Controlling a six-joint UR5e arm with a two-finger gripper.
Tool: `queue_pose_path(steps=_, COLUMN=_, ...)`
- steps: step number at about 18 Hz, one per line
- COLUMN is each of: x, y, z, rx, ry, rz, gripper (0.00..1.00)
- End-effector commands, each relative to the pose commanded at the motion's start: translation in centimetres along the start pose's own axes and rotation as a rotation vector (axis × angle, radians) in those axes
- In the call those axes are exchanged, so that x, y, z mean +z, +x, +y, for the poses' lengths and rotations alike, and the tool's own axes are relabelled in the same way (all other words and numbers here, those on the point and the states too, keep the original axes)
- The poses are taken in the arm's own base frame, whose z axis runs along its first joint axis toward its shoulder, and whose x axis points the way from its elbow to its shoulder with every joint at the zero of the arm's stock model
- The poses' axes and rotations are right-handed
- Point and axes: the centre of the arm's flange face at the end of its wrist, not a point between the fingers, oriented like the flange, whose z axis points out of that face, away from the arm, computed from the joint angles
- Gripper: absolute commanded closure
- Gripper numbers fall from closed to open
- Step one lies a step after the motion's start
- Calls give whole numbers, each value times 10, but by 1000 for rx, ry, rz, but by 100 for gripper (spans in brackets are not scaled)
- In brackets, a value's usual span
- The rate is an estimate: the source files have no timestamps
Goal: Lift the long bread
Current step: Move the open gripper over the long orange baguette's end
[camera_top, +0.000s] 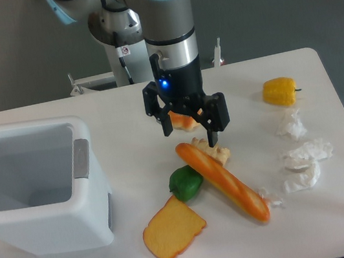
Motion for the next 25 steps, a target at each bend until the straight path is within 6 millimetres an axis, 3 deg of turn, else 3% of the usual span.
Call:
queue_pose_path(steps=4, x=8, y=4, z=1, rx=0, ry=-4, rz=18, gripper=0)
queue_pose_path(steps=11, x=40, y=33, z=19, rx=3, ry=-48, rz=88, gripper=0)
queue_pose_path(steps=17, x=46, y=54, z=27, rx=-1, ry=-70, rz=115, gripper=0)
queue_pose_path(steps=25, x=59, y=61, z=31, rx=-213, ry=-100, rz=140, gripper=0)
